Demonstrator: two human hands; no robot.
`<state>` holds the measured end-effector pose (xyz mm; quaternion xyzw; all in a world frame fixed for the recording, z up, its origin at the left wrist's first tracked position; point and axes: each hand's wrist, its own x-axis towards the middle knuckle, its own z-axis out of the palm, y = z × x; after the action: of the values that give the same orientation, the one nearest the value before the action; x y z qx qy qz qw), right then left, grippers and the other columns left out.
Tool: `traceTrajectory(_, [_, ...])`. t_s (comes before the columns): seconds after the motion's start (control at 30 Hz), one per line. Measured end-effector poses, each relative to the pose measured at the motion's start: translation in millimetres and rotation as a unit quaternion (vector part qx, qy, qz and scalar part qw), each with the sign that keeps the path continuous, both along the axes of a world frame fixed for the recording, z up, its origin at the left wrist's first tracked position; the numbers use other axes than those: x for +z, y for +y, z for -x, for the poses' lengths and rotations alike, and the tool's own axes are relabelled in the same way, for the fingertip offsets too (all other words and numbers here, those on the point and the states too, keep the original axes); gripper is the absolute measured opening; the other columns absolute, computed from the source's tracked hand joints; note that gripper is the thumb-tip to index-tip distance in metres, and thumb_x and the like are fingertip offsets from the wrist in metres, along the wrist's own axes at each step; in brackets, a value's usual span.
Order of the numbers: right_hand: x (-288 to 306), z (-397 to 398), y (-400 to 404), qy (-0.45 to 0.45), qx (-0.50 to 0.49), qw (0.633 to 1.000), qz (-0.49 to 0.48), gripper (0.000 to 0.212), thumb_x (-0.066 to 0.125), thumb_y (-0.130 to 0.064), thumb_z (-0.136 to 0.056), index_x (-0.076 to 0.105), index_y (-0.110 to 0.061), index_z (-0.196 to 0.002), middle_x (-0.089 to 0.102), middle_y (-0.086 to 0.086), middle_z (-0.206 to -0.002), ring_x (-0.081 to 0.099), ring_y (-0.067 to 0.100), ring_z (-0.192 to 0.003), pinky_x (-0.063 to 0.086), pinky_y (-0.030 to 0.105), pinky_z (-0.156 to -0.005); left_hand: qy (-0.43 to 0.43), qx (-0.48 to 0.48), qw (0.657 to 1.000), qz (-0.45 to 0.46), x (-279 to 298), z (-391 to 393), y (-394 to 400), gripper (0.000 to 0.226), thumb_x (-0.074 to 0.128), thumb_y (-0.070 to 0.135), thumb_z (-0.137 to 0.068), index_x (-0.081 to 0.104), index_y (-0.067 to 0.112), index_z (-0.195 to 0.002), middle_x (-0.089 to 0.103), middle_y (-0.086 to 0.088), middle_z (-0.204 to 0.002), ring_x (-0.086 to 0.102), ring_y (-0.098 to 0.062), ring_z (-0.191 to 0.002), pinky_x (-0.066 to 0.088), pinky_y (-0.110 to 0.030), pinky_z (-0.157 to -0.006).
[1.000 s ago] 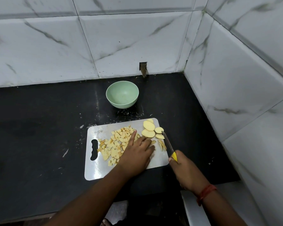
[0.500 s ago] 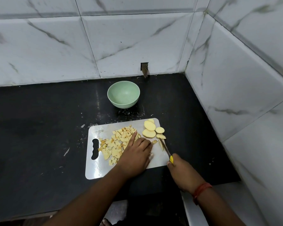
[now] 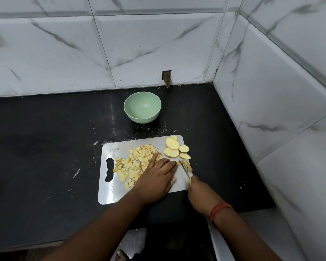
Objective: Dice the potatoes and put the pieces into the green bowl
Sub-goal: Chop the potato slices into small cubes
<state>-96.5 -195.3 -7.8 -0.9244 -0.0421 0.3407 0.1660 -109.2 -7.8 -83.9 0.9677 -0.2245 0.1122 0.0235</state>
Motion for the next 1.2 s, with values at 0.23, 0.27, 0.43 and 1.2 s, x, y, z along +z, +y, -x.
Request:
traceTrajectory(0.23, [-6.7,2.3,5.8,-0.010,0.013,0.999,0.031,0.037,0.038,-0.008,-0.096,0.034,-0.003,-0.133,0.060,0.018,-0.118,0.062,0.027,-0.103,0.045,0.031,-0.078,0.001,0.015,1.000,0.014,0.1,2.2,-2.2,0.051,0.042,0.043,-0.104,0.058,0.014,-0.142,0.058,0.000,-0.139,0.050,-0.023,-0.128,0.021,-0.055,-0.122])
traceTrajectory(0.27, [-7.9,6.6,1.8,-0.012,0.017,0.999,0.030,0.037,0.039,-0.009,-0.097,0.034,-0.003,-0.133,0.060,0.017,-0.116,0.062,0.026,-0.102,0.045,0.031,-0.078,0.004,0.020,1.000,0.015,0.5,3.0,-3.4,0.052,0.041,0.043,-0.104,0.057,0.014,-0.143,0.058,0.000,-0.139,0.050,-0.023,-0.129,0.021,-0.055,-0.122])
traceTrajectory(0.43, [-6.9,21.7,-16.3,-0.018,0.012,1.000,-0.008,0.039,0.036,-0.020,-0.103,0.031,-0.006,-0.139,0.061,0.010,-0.103,0.061,0.020,-0.088,0.043,0.028,-0.072,0.016,0.025,0.999,0.012,-0.9,4.9,-2.7,0.054,0.039,0.045,-0.104,0.052,0.014,-0.147,0.055,0.000,-0.143,0.047,-0.022,-0.133,0.018,-0.054,-0.123])
traceTrajectory(1.2, [-5.1,-1.4,11.9,0.001,0.041,0.998,0.044,0.033,0.040,-0.013,-0.096,0.036,-0.007,-0.128,0.060,0.016,-0.113,0.062,0.026,-0.096,0.049,0.035,-0.077,0.011,0.046,0.998,0.043,-0.9,7.1,-3.5,0.048,0.041,0.040,-0.104,0.059,0.014,-0.141,0.060,0.001,-0.137,0.049,-0.021,-0.132,0.017,-0.047,-0.123])
